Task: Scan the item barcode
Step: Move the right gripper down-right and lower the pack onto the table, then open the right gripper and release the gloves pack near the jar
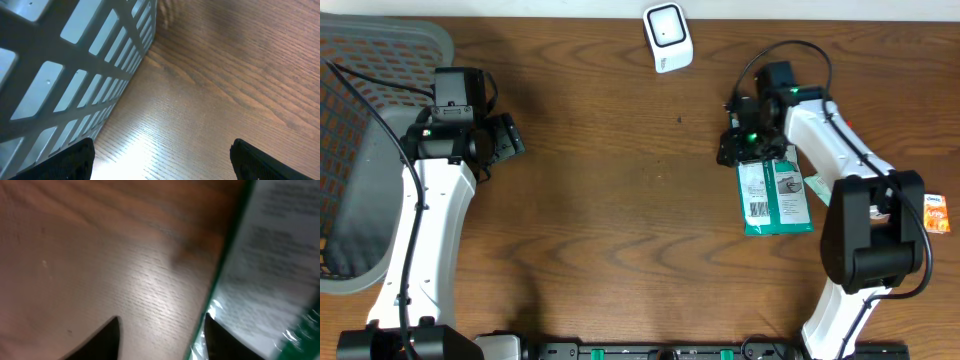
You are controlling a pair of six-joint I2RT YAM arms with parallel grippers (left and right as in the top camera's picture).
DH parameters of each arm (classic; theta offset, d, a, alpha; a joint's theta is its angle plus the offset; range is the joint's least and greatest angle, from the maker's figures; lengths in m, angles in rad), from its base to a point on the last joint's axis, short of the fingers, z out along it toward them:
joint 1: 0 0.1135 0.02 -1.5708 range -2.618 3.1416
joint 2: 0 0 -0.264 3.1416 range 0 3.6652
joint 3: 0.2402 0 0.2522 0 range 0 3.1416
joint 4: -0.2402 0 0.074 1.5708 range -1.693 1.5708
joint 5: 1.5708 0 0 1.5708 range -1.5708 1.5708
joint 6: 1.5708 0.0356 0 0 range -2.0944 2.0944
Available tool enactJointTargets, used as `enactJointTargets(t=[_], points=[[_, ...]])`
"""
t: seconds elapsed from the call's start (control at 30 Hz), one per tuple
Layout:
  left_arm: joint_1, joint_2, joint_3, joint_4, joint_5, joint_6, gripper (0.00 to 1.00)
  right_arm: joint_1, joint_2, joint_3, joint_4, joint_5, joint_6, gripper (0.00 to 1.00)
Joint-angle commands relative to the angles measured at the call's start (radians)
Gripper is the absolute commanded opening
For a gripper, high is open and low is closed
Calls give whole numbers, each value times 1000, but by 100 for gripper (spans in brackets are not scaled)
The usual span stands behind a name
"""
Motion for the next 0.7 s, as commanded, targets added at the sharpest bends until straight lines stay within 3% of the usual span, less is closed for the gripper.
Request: enactJointTargets(t=[0.0,0.13,0.3,0.67], points=[[3,-1,3,0,-17,-2,88,47,0,-75,73,32,73,33],[3,-1,3,0,-17,-2,88,71,0,-148,172,143,93,28],[3,-1,3,0,-17,-2,88,57,-4,-137,131,289,93,4],[3,-1,3,0,-17,-2,88,2,-17,-37,2,296,87,18]])
